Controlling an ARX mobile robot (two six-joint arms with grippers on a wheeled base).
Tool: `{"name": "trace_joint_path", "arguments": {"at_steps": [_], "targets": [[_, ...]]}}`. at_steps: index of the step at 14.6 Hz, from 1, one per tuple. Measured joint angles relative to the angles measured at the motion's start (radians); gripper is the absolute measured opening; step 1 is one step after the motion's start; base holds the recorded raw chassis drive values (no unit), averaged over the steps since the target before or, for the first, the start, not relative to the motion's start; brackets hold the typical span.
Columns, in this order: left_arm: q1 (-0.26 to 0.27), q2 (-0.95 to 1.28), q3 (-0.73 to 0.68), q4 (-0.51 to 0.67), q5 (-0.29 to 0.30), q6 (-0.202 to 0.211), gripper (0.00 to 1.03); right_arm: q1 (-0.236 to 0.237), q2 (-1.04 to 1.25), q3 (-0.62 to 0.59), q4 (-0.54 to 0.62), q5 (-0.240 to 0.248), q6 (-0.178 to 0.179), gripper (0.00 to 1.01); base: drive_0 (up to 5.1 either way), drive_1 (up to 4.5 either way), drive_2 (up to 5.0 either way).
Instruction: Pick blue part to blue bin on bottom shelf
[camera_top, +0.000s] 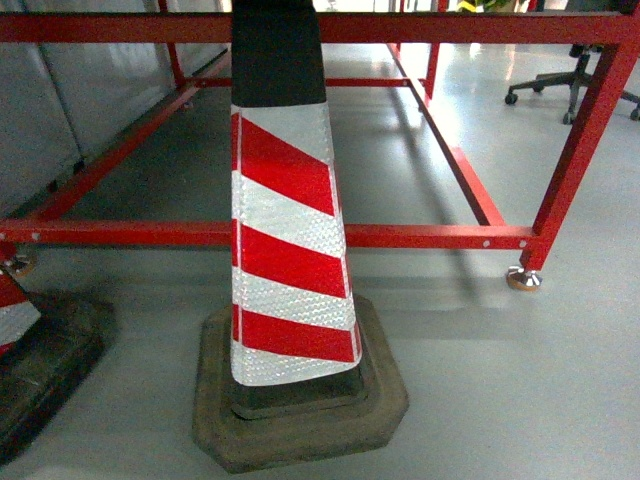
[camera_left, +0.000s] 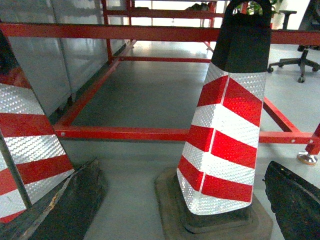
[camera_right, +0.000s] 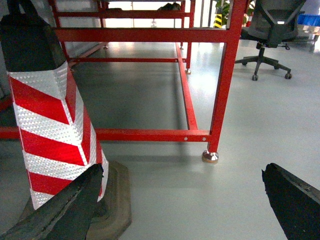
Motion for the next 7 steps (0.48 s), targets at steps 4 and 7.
{"name": "trace_joint_path", "arguments": {"at_steps": [4, 7], "targets": [[0.000, 0.000, 0.000, 0.000, 0.000, 0.000, 0.98, 0.000, 0.000, 0.000, 0.000, 0.000, 0.000, 0.98, 0.0, 0.00, 0.0], [0.000, 0.000, 0.000, 0.000, 0.000, 0.000, 0.98, 0.000, 0.000, 0.000, 0.000, 0.000, 0.000, 0.98, 0.0, 0.00, 0.0]]}}
